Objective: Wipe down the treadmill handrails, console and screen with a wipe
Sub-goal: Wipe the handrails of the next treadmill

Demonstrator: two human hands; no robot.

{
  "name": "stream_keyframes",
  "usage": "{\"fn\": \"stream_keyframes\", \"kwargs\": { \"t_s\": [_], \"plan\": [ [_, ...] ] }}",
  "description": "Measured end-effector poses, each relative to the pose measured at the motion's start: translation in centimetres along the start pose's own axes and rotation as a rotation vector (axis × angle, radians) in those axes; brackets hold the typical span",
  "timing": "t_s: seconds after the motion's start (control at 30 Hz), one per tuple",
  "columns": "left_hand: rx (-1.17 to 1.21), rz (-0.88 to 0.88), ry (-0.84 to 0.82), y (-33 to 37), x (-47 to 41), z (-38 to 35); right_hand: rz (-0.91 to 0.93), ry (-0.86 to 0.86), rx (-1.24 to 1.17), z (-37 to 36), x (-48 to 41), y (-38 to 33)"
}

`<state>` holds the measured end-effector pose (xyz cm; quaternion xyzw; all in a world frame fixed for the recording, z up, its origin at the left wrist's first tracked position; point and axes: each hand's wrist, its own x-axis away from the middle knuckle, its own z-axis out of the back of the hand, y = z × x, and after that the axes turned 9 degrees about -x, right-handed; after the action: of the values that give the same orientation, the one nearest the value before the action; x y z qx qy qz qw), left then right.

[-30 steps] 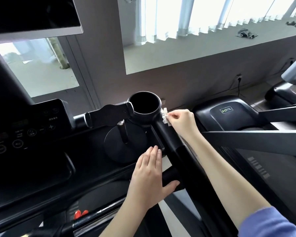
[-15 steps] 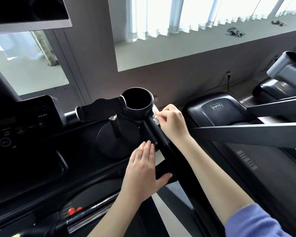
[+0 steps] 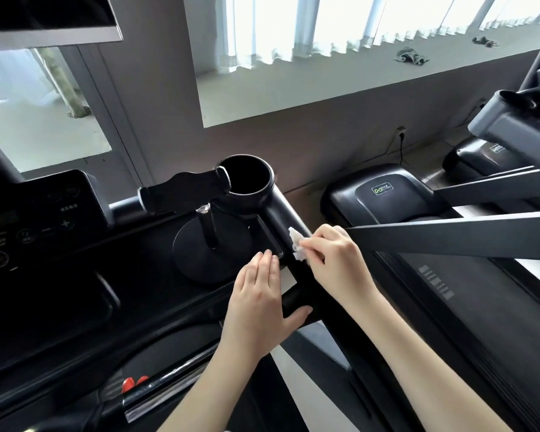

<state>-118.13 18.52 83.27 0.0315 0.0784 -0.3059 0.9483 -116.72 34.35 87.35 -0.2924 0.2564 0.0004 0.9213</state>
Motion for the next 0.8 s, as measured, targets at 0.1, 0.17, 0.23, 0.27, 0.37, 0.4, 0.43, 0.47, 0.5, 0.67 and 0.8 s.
{"fn": "stream_keyframes", "kwargs": {
  "t_s": [0.1, 0.17, 0.23, 0.27, 0.37, 0.4, 0.43, 0.47, 0.5, 0.67, 0.8],
  "plan": [
    [-0.001, 0.001, 0.008, -0.1, -0.1, 0.1, -0.126, 0.045, -0.035, -0.5, -2.2, 0.1],
    [-0.006, -0.009, 0.017, -0.1, 0.0, 0.2, -0.234, 0.069, -0.081, -1.0, -3.7, 0.4],
    [-0.005, -0.014, 0.017, 0.0, 0.1, 0.3, -0.279, 0.094, -0.094, -0.7, -2.9, 0.1],
    [-0.003, -0.013, 0.016, 0.0, 0.1, 0.3, -0.277, 0.115, -0.089, -0.2, -1.8, -0.1],
    [0.005, -0.013, 0.016, 0.0, 0.0, 0.3, -0.297, 0.132, -0.098, 1.3, 1.1, -1.1],
    [0.003, -0.014, 0.019, 0.0, -0.1, 0.4, -0.310, 0.134, -0.106, 1.3, 1.0, -1.0],
    [0.003, -0.016, 0.023, -0.1, -0.1, 0.4, -0.331, 0.138, -0.101, 1.0, 0.4, -0.7],
    [0.004, -0.021, 0.028, -0.1, -0.1, 0.4, -0.357, 0.143, -0.096, 0.5, -0.4, -0.3],
    [0.004, -0.025, 0.032, -0.1, 0.0, 0.4, -0.379, 0.149, -0.097, 0.1, -0.9, 0.0],
    [0.019, -0.034, 0.040, -0.1, 0.1, 0.2, -0.215, 0.153, -0.007, 0.8, 2.7, -1.3],
    [0.062, -0.041, 0.080, -0.2, -0.1, 0.1, -0.066, 0.149, 0.121, 0.9, 3.8, -1.4]
  ]
}}
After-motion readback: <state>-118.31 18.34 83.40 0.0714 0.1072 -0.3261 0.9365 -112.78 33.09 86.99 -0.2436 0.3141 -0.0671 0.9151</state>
